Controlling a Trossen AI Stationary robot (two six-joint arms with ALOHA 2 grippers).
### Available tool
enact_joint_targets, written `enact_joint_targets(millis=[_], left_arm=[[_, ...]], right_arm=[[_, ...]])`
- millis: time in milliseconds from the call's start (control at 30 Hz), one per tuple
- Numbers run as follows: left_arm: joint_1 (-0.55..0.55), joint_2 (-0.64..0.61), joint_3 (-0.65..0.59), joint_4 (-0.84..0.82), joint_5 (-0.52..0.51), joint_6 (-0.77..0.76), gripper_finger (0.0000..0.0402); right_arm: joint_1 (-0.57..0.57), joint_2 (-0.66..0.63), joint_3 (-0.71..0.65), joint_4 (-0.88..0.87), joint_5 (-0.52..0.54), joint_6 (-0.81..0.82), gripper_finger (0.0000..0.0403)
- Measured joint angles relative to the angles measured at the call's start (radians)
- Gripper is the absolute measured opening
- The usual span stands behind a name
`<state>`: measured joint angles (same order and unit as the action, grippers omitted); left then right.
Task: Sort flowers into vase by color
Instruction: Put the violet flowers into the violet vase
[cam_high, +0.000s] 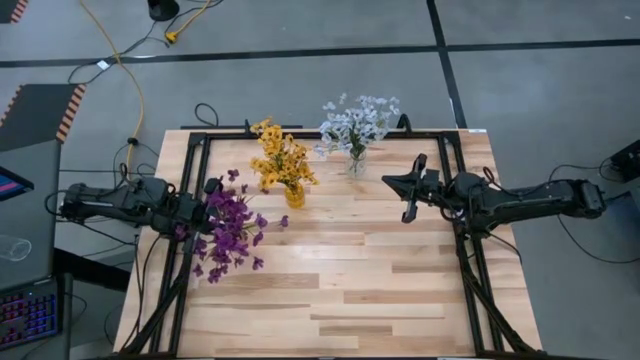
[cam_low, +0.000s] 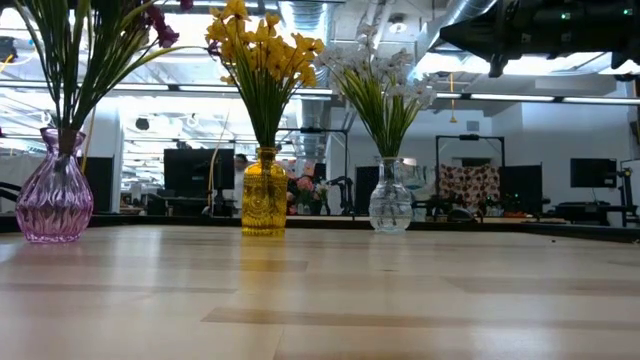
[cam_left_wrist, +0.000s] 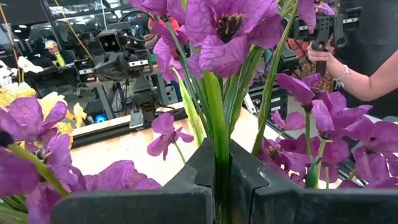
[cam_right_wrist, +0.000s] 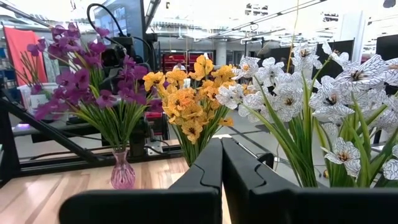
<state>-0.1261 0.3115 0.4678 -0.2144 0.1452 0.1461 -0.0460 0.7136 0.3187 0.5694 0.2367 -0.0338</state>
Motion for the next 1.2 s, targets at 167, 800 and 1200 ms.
enact_joint_targets(millis=[167,800,1200], left_arm=[[0.000,0.000,0.005,0.003,0.000,-0.012,0.0009],[0.000,0.000,0.006,0.003,-0.037,-0.054,0.0101],[0.000,0.000,0.137,-0.172,-0.036,-0.076,0.0114]], right_arm=[[0.000,0.000,0.000,0.000,0.000,0.000,0.0031],[0.000,0.000,0.001,0.000,0.000,0.000,0.0031],[0.000,0.000,0.001,0.000,0.000,0.000,0.0031]])
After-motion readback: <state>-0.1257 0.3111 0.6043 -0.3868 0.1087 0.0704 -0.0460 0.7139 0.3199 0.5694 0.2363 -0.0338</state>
